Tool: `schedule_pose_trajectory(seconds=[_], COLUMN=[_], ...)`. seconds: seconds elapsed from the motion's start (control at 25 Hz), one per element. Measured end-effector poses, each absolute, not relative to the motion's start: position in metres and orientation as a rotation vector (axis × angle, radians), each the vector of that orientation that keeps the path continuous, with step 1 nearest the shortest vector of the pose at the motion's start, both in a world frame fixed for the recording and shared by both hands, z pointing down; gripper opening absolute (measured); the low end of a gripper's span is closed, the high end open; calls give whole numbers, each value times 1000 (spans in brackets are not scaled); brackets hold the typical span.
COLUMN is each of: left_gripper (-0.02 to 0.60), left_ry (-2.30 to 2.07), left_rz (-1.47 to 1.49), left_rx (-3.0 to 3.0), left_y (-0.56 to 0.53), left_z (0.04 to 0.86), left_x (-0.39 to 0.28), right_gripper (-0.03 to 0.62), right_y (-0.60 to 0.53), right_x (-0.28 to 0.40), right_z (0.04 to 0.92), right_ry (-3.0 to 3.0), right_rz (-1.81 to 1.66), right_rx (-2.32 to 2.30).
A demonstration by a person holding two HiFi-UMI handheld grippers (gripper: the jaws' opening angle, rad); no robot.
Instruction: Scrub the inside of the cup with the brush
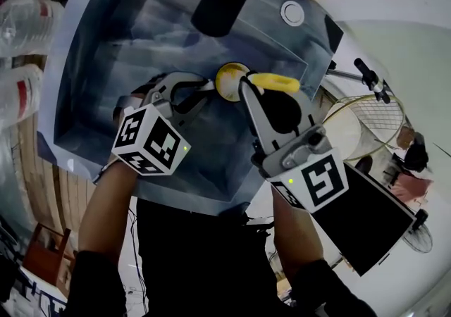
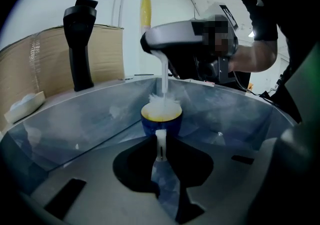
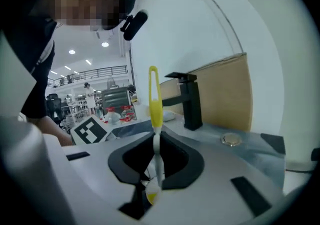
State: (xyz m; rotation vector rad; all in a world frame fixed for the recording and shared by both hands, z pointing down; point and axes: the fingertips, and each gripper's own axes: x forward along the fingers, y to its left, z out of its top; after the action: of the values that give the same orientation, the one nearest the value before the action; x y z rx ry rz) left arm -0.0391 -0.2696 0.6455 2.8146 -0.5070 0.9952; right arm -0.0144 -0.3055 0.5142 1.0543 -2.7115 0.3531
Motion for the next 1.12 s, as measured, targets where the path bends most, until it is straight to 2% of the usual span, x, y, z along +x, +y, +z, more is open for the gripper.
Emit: schedule_pose_trajectory(seconds=[0.2, 0.48, 0.76, 0.88, 1.12], left_gripper=[71, 71, 70, 70, 69], left_ry=[-507, -502, -501, -502, -500], left_rz=[993, 995, 995, 995, 985], left_rx=[2816, 2812, 2815, 2814, 2805], left_y=[-270, -269, -269, -269, -269], left_z=[645, 645, 645, 646, 645], left_x=[-40, -39, -40, -41, -40], right_gripper=[44, 44, 44, 44, 46], right_y=[-311, -314, -314, -313, -303], right_x=[-23, 10, -5, -10, 28], right_z=[523, 445, 512, 516, 449], right_ry=[-2678, -2733, -2661, -2664, -2682], right_rz=[352, 24, 104, 125, 45], right_rx=[990, 1133, 1090, 1080, 1148])
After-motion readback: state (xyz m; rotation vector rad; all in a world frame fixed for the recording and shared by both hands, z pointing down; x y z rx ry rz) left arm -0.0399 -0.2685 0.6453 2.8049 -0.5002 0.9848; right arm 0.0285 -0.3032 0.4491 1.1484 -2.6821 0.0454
